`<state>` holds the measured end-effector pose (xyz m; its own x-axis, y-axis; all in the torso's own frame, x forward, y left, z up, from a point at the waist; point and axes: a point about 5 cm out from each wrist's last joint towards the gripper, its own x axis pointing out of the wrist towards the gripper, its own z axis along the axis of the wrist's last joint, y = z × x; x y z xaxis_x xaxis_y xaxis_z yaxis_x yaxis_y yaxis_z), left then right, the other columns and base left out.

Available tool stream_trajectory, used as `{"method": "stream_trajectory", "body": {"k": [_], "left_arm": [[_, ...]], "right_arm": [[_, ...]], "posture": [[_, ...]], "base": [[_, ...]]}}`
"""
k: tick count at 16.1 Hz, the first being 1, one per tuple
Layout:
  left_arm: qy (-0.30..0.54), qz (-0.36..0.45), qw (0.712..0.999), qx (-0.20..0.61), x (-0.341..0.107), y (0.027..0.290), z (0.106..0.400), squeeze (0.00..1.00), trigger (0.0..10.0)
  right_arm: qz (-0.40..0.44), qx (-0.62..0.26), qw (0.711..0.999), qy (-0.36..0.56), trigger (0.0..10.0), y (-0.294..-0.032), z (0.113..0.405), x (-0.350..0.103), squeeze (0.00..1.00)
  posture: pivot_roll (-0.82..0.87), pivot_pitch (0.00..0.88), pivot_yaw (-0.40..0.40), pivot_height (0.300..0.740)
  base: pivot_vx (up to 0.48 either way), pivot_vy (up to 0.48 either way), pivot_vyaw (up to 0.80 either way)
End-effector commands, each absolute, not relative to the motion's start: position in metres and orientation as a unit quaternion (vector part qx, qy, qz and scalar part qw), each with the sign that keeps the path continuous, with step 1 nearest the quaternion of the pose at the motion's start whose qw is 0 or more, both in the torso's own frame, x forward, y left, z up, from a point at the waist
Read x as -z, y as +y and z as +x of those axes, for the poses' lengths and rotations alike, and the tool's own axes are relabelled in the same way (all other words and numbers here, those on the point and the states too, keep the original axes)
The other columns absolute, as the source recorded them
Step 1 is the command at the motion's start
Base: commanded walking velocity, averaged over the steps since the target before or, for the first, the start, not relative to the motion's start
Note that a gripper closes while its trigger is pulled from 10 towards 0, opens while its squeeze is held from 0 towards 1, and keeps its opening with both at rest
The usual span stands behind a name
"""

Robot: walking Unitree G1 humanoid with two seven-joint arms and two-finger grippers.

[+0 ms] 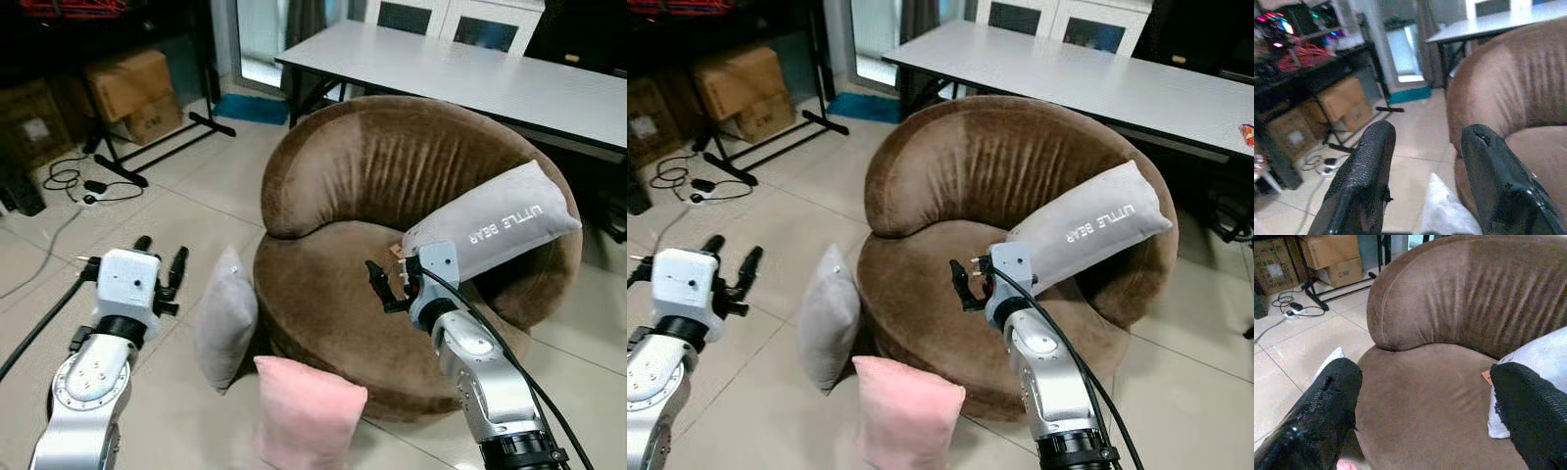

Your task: Move the pillow to the sofa from floor

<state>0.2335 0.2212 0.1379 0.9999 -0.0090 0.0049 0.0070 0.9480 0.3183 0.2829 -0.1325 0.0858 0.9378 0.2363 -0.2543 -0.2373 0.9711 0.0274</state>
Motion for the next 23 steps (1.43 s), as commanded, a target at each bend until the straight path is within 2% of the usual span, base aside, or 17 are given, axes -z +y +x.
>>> {"method": "stream_trajectory", "body": {"k": [1,7,12,20,22,23], "left_arm": [[-0.014,0.169,0.985,-0.007,-0.141,0.222,0.233,0.0,10.0],[-0.024,0.169,0.985,-0.005,-0.144,0.223,0.235,0.0,10.0],[-0.026,0.157,0.987,0.016,-0.142,0.215,0.239,0.0,10.0],[-0.025,0.148,0.988,0.021,-0.14,0.214,0.238,0.0,10.0],[-0.024,0.148,0.988,0.021,-0.139,0.214,0.238,0.0,10.0],[-0.024,0.148,0.988,0.021,-0.139,0.214,0.238,0.0,10.0]], "right_arm": [[0.011,-0.109,0.986,0.127,10.0,-0.135,0.283,-0.085,1.0],[0.031,-0.113,0.984,0.134,10.0,-0.128,0.281,-0.082,1.0],[0.027,-0.105,0.985,0.132,10.0,-0.132,0.278,-0.081,1.0],[0.014,-0.102,0.986,0.133,10.0,-0.132,0.283,-0.082,1.0],[0.01,-0.1,0.986,0.133,10.0,-0.133,0.284,-0.082,0.69],[0.008,-0.099,0.986,0.134,10.0,-0.133,0.284,-0.082,0.0]], "posture": [[0.06,0.0,-0.05,0.666],[0.05,0.0,-0.028,0.608],[0.03,0.0,-0.017,0.608],[0.05,0.0,-0.04,0.608],[0.04,0.0,-0.041,0.608],[0.04,0.0,-0.042,0.608]], "base": [[0.0,0.0,0.0],[0.0,0.0,0.0],[0.0,0.0,0.0],[0.323,0.0,0.0],[0.343,0.0,0.0],[0.341,0.0,0.0]]}}
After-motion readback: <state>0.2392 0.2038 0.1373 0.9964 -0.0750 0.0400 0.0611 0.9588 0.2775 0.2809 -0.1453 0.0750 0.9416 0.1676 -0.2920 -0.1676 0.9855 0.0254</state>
